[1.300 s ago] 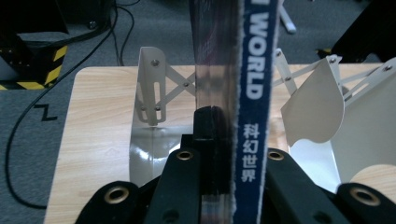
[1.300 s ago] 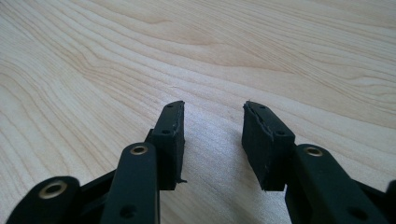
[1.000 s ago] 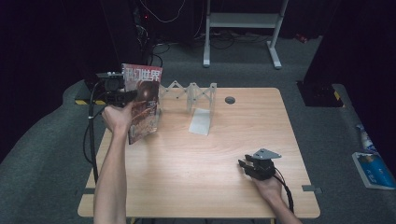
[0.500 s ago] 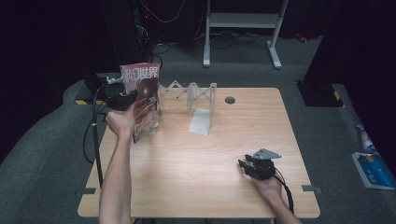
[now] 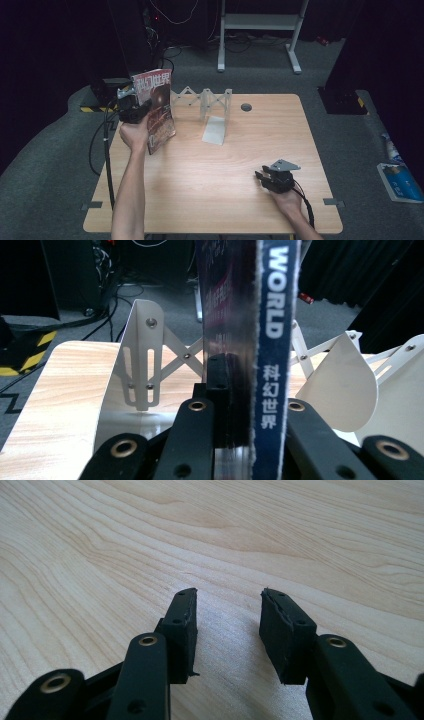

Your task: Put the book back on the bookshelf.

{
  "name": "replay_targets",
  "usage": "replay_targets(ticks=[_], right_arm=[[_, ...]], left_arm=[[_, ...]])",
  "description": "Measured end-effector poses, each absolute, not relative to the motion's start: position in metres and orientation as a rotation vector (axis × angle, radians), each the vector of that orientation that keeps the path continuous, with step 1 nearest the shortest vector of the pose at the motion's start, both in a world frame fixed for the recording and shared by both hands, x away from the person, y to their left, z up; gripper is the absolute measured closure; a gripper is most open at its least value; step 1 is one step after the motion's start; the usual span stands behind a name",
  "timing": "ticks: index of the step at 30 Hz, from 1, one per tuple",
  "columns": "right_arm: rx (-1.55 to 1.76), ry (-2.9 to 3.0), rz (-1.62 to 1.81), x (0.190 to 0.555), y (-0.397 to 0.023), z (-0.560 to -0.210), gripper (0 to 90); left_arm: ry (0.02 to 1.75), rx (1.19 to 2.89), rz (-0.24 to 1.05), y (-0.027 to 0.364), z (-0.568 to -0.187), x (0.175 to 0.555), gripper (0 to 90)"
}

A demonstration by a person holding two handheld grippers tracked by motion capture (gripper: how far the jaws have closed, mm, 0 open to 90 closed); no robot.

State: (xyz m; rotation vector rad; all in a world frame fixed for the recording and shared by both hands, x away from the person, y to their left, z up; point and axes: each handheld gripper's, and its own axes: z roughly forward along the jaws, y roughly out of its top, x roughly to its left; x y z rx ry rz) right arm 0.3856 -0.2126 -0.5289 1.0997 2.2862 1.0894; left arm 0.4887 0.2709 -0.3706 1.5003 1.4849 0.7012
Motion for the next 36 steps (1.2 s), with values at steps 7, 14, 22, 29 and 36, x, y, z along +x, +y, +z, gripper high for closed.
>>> replay_targets(ticks=[7, 14, 22, 29, 36], right_arm=[[1.098, 2.286, 1.087, 0.385, -0.212, -0.529, 58.4], [1.098, 2.285, 1.086, 0.385, -0.212, -0.529, 58.4], [1.103, 2.286, 1.087, 0.383, -0.212, -0.529, 58.3], [1.113, 2.285, 1.093, 0.383, -0.213, -0.529, 58.3], [1.115, 2.283, 1.099, 0.382, -0.213, -0.529, 58.3]], left_arm=[[1.524, 1.55, 0.656, 0.272, -0.374, 0.492, 82.3], [1.581, 1.579, 0.614, 0.276, -0.372, 0.495, 82.1], [1.629, 1.682, 0.575, 0.276, -0.362, 0.502, 81.2], [1.717, 1.777, 0.474, 0.275, -0.356, 0.512, 81.1], [1.734, 1.774, 0.415, 0.275, -0.353, 0.512, 83.4]])
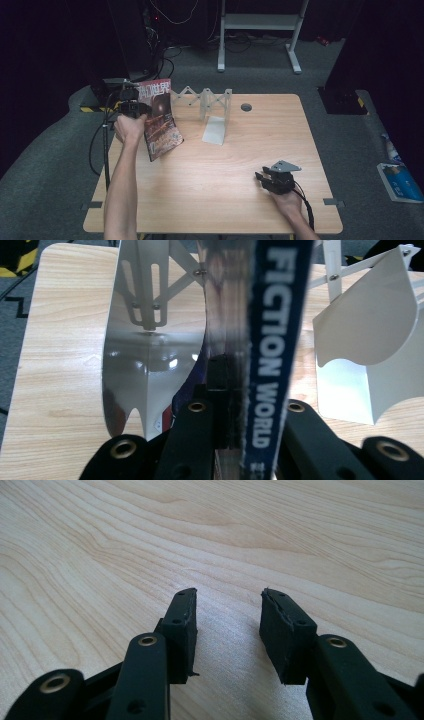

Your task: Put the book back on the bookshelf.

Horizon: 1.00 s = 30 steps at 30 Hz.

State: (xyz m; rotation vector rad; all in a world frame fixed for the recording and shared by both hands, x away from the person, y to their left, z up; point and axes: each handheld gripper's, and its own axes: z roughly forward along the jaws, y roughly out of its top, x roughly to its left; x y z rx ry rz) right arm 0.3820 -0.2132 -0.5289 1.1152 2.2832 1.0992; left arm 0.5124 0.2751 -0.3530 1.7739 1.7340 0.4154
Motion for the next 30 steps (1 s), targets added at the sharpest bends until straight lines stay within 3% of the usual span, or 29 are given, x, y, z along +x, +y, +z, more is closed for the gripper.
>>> replay_targets(ticks=[4, 14, 30], right_arm=[[1.114, 2.284, 1.095, 0.382, -0.213, -0.529, 58.4], [1.113, 2.282, 1.087, 0.381, -0.213, -0.529, 58.0], [1.097, 2.28, 1.079, 0.381, -0.212, -0.529, 57.1]], left_arm=[[1.653, 1.818, 0.556, 0.27, -0.349, 0.505, 83.9], [1.579, 1.707, 0.695, 0.27, -0.341, 0.497, 84.0], [1.486, 1.493, 0.797, 0.262, -0.378, 0.487, 84.0]])
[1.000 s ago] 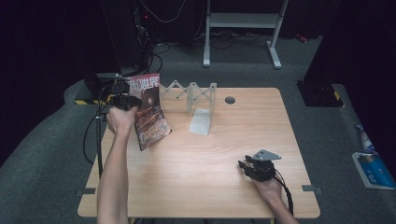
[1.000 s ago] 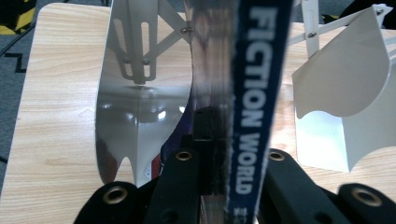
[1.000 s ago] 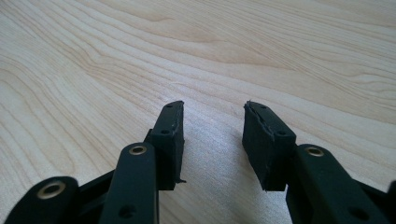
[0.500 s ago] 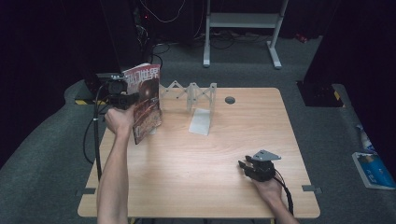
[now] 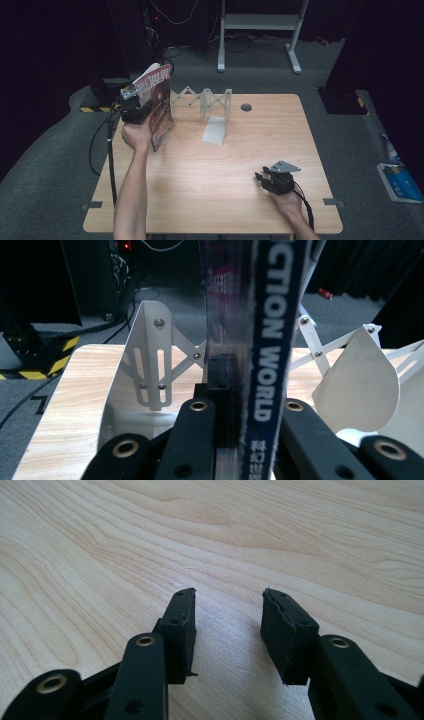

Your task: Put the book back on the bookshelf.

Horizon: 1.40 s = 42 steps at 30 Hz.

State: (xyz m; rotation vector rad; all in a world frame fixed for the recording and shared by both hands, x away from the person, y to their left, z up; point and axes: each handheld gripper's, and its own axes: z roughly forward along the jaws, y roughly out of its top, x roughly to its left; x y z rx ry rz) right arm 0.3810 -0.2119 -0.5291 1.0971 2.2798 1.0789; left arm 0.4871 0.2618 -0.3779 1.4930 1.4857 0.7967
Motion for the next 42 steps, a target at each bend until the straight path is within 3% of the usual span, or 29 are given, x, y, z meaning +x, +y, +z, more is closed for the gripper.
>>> replay_targets(ticks=[9, 29, 42], right_arm=[[1.095, 2.279, 1.079, 0.381, -0.212, -0.529, 57.1], [1.087, 2.284, 1.084, 0.382, -0.211, -0.529, 56.7], [1.093, 2.288, 1.089, 0.383, -0.211, -0.529, 56.8]], left_arm=[[1.448, 1.526, 0.796, 0.262, -0.386, 0.485, 83.1], [1.597, 1.698, 0.605, 0.262, -0.363, 0.5, 81.0], [1.542, 1.56, 0.699, 0.271, -0.365, 0.489, 84.0]])
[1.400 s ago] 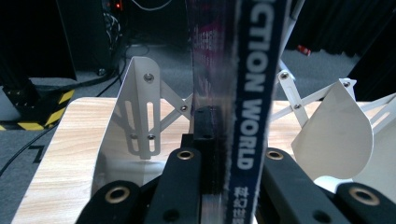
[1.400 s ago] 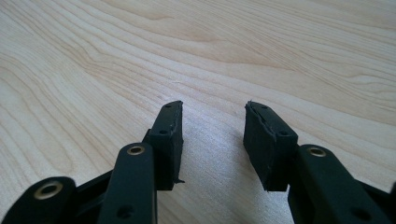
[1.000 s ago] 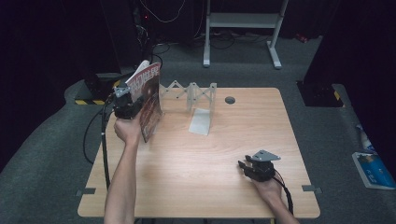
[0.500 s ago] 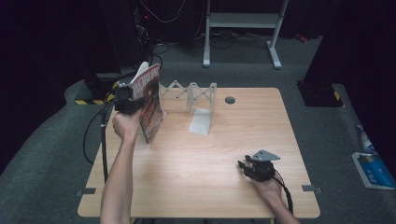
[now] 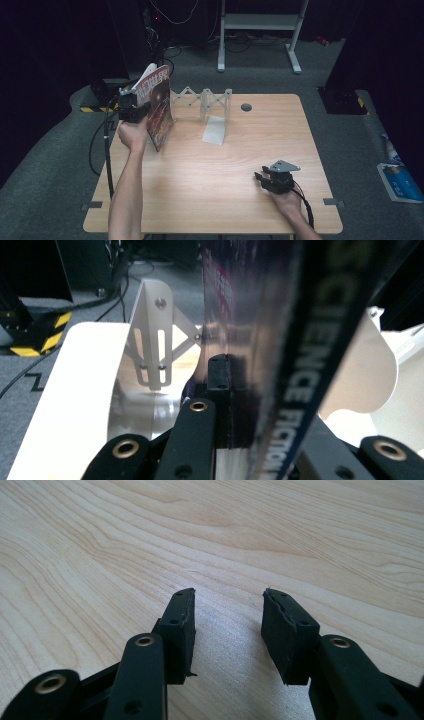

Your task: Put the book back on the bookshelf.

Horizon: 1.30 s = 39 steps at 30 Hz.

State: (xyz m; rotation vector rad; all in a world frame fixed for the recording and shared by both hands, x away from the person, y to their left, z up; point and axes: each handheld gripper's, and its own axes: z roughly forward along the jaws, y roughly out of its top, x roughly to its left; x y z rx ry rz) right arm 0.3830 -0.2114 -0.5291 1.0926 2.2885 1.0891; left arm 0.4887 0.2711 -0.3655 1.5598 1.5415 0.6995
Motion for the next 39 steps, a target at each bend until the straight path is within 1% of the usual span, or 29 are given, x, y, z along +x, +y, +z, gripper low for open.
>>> replay_targets(ticks=[4, 10, 16, 21, 22, 29, 34, 39], right_arm=[[1.093, 2.288, 1.088, 0.383, -0.211, -0.529, 56.8], [1.09, 2.287, 1.086, 0.383, -0.211, -0.529, 56.7], [1.089, 2.286, 1.084, 0.383, -0.211, -0.529, 56.7], [1.089, 2.287, 1.084, 0.383, -0.211, -0.529, 56.6], [1.088, 2.287, 1.084, 0.383, -0.211, -0.529, 56.5], [1.084, 2.287, 1.085, 0.383, -0.21, -0.529, 55.9], [1.083, 2.287, 1.086, 0.383, -0.21, -0.53, 55.7], [1.081, 2.287, 1.086, 0.383, -0.21, -0.53, 55.2]], left_arm=[[1.528, 1.526, 0.724, 0.272, -0.369, 0.486, 84.0], [1.488, 1.448, 0.783, 0.268, -0.385, 0.48, 84.0], [1.459, 1.423, 0.808, 0.263, -0.395, 0.477, 83.8], [1.456, 1.403, 0.779, 0.265, -0.402, 0.477, 83.4], [1.461, 1.411, 0.758, 0.267, -0.402, 0.477, 82.8], [1.5, 1.498, 0.741, 0.278, -0.399, 0.477, 80.7], [1.533, 1.514, 0.741, 0.283, -0.398, 0.477, 79.0], [1.543, 1.548, 0.767, 0.282, -0.397, 0.477, 76.8]])
